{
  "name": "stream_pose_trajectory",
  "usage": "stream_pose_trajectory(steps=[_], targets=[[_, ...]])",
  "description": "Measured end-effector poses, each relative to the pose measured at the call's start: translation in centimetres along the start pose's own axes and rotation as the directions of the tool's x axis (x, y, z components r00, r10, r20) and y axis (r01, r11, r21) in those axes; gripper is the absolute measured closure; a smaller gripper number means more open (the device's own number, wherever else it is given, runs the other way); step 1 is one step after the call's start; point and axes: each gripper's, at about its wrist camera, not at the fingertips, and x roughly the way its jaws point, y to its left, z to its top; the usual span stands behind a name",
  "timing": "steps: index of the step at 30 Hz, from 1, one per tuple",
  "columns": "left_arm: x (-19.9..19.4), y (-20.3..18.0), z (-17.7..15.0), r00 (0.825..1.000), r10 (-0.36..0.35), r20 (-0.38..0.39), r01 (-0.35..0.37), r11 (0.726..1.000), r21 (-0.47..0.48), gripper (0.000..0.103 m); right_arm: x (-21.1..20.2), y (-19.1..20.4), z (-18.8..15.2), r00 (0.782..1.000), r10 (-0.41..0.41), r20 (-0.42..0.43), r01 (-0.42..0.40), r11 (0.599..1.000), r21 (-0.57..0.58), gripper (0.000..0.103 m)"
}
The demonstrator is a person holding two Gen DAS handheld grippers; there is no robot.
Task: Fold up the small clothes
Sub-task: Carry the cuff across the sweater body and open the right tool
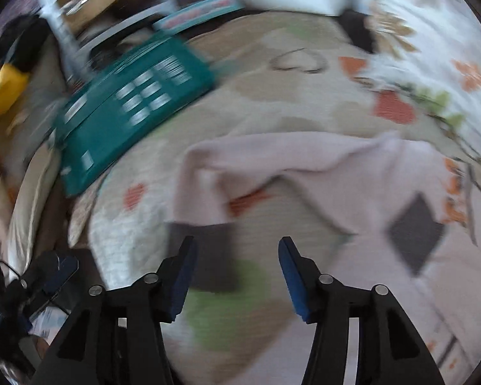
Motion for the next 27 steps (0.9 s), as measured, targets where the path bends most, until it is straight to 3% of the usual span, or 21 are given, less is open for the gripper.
stream_pose_trajectory(steps=[3, 7, 8, 9, 10, 12, 15, 20, 22, 25, 27], targets=[[-0.9, 0.8, 0.2, 1.0, -0.029, -0.01, 0.029, 0.999, -0.042, 0.033, 2.7, 2.0, -0.5, 0.997, -0.058, -0.046, 0.056, 0.998, -0.043, 0.043], [-1.0, -0.5, -0.1, 1.0, -0.018, -0.017, 0.018, 1.0, 0.016, 0.033, 6.5, 1.9, -1.9, 0.985, -0.106, -0.14, 0.103, 0.994, -0.03, 0.043], [-1.0, -0.9, -0.2, 1.0, -0.013, -0.023, 0.014, 1.0, 0.028, 0.032, 6.3, 1.9, -2.2, 0.988, -0.105, -0.115, 0.102, 0.994, -0.035, 0.055], [-1.0, -1.1, -0.4, 1.0, -0.008, -0.027, 0.009, 0.999, 0.038, 0.031, 5.9, 1.8, -2.2, 0.991, -0.085, -0.106, 0.081, 0.996, -0.037, 0.086], [-1.0, -1.3, -0.5, 1.0, -0.005, -0.029, 0.007, 0.999, 0.046, 0.03, 5.3, 1.5, -2.0, 0.992, -0.058, -0.11, 0.057, 0.998, -0.012, 0.093], [-0.8, -2.0, -0.7, 0.999, 0.007, -0.037, -0.004, 0.998, 0.067, 0.03, 3.0, 0.3, -1.5, 0.997, -0.009, -0.075, 0.012, 0.999, 0.035, 0.094], [-0.3, -3.4, -0.7, 0.998, 0.014, -0.055, -0.009, 0.995, 0.099, 0.029, -2.5, -2.2, -0.7, 0.999, -0.023, 0.028, 0.021, 0.997, 0.074, 0.094], [2.5, -9.0, -2.2, 0.991, 0.027, -0.128, 0.008, 0.964, 0.267, 0.023, -12.0, -10.3, -2.0, 0.985, -0.126, 0.118, 0.1, 0.973, 0.21, 0.094], [4.5, -11.3, -3.7, 0.983, 0.018, -0.183, 0.04, 0.95, 0.31, 0.022, -15.3, -15.6, -3.9, 0.973, -0.2, 0.115, 0.159, 0.942, 0.296, 0.094], [8.1, -14.0, -6.2, 0.964, 0.013, -0.266, 0.075, 0.944, 0.32, 0.022, -18.8, -23.6, -7.8, 0.94, -0.338, 0.051, 0.285, 0.857, 0.429, 0.094], [10.3, -15.1, -7.5, 0.952, 0.015, -0.304, 0.085, 0.946, 0.313, 0.022, -19.8, -28.0, -10.6, 0.892, -0.451, -0.028, 0.409, 0.779, 0.476, 0.094]])
